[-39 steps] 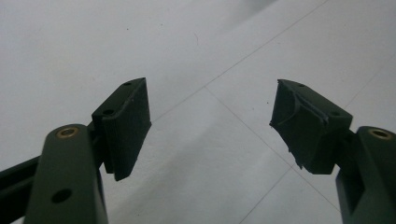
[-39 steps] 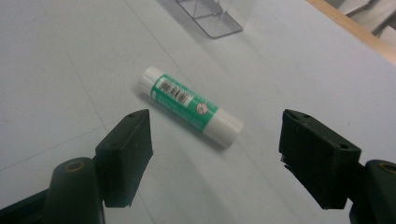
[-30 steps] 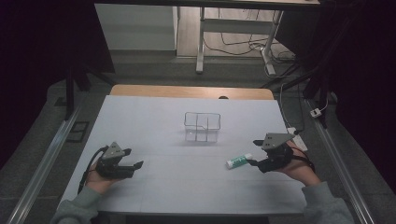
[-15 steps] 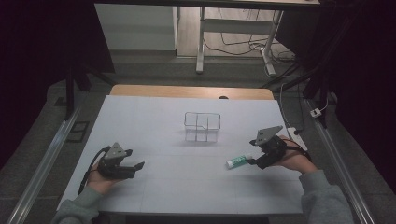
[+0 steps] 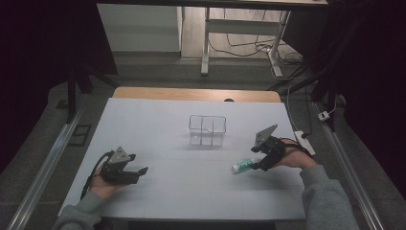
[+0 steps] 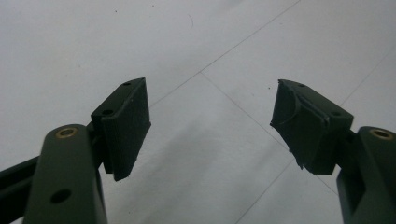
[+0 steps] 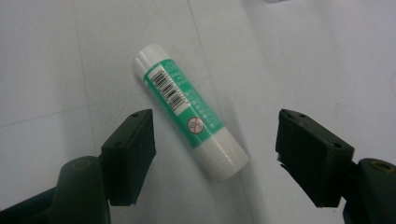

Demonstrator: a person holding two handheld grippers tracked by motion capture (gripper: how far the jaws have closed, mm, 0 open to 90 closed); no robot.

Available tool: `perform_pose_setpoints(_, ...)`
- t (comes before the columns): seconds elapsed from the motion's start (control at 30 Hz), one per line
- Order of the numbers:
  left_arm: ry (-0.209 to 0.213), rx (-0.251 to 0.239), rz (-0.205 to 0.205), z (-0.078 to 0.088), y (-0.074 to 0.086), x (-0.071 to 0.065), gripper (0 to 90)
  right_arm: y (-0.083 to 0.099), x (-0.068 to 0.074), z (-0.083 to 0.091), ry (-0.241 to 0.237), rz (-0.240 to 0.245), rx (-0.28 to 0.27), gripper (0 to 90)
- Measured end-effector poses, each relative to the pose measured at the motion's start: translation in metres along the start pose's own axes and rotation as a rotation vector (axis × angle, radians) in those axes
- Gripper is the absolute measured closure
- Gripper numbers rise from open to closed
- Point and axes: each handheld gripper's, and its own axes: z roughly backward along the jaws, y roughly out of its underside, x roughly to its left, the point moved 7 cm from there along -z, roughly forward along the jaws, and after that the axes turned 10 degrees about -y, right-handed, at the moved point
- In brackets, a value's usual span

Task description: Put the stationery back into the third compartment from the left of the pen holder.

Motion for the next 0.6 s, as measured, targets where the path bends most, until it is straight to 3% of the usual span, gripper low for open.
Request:
perform_pose_setpoints(0.17, 0.007, 0.008, 0.001, -0.001, 0.001, -0.001, 27.4, -0.003, 0.003, -0.01, -0.026, 0.032, 0.026, 30.6)
perform_pose_setpoints(0.27, 0.009, 0.01, 0.0, -0.001, 0.001, -0.001, 27.4, -0.002, 0.004, -0.013, -0.036, 0.024, 0.049, 32.0)
perform_pose_setpoints(0.4, 0.015, 0.015, 0.005, -0.002, 0.002, -0.001, 27.1, -0.001, 0.004, -0.02, -0.052, 0.044, 0.104, 37.7)
perform_pose_setpoints(0.43, 0.014, 0.017, 0.007, -0.002, 0.002, -0.001, 27.0, 0.0, 0.004, -0.022, -0.045, 0.056, 0.131, 42.8)
perform_pose_setpoints(0.57, 0.017, 0.02, 0.009, -0.002, 0.002, -0.001, 27.0, -0.001, 0.004, -0.024, -0.05, 0.079, 0.149, 48.6)
perform_pose_setpoints(0.6, 0.017, 0.021, 0.007, -0.002, 0.002, -0.002, 27.0, -0.002, 0.002, -0.025, -0.036, 0.105, 0.143, 49.9)
